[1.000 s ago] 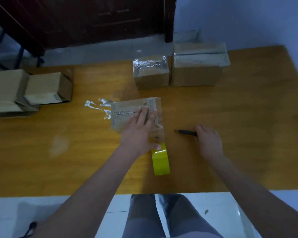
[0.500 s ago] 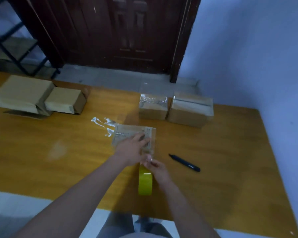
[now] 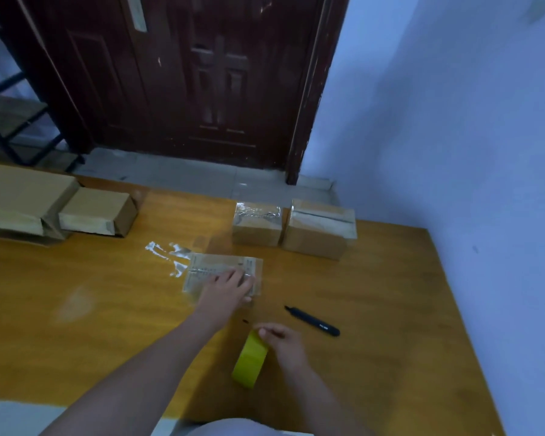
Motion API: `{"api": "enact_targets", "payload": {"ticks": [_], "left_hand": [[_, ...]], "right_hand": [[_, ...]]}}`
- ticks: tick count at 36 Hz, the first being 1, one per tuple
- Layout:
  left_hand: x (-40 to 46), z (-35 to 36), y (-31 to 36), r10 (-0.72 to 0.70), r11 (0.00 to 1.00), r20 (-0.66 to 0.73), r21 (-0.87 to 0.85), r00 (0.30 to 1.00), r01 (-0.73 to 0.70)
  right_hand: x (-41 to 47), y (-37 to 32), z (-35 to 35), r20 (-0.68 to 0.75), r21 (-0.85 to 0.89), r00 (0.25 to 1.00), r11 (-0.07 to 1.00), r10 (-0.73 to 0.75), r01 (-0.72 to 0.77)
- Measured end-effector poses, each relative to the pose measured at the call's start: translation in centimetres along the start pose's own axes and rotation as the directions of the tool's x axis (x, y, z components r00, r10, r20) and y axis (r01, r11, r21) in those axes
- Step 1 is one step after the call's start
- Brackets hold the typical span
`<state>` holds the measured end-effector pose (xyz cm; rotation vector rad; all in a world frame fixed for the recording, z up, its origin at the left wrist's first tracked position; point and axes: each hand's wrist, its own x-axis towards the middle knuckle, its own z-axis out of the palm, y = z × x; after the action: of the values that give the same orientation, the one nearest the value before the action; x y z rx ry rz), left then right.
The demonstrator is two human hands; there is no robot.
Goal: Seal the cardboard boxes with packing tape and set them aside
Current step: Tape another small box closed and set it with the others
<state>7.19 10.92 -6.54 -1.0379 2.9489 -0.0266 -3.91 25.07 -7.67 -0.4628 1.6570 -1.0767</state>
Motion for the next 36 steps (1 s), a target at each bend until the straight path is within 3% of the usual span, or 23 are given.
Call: {"api": "enact_targets", "payload": {"ticks": [4,7,10,16,23,28,36], "left_hand": [[0.4,-1.0,-0.4,0.026,0.997,0.080,-0.080,0.996,-0.019],[1.1,-2.6,-0.6,-0.080,0.977,0.205,-0.178,0.976,0.118],[2.5,-3.2,-0.7,-0.182,0.920,0.212,-0.309,0.960,0.242],[5.5,-2.3,0.4,-0.272,0.947,0.290,-0.089,0.917,0.309],[8.2,-1.4,0.7,-0.374,0.898,0.211,-0.162,0.903,0.410],[8.0,0.2,0.6,-0.364,0.867,0.143,-0.310,0.920,0.391],[8.1,0.9,-0.3,-0.225,0.887,0.148,-0.377,0.963,0.265]], "right_hand": [[0.6,-0.5,-0.3,-0.055,0.042,0.998,0.999,-0.021,0.024],[1.1,-0.7,-0.2,-0.079,0.066,0.996,0.997,-0.029,0.034],[1.5,-0.7,0.0,-0.108,0.093,0.994,0.995,-0.031,0.042],[1.4,-0.7,-0.1,-0.129,0.125,0.991,0.991,-0.029,0.045],[1.1,-1.0,-1.4,-0.178,0.179,0.984,0.982,-0.031,0.063],[0.7,-0.6,-2.0,-0.235,0.219,0.972,0.973,-0.024,0.077],[1.0,-0.9,-1.8,-0.244,0.233,0.969,0.972,0.024,0.035]]}}
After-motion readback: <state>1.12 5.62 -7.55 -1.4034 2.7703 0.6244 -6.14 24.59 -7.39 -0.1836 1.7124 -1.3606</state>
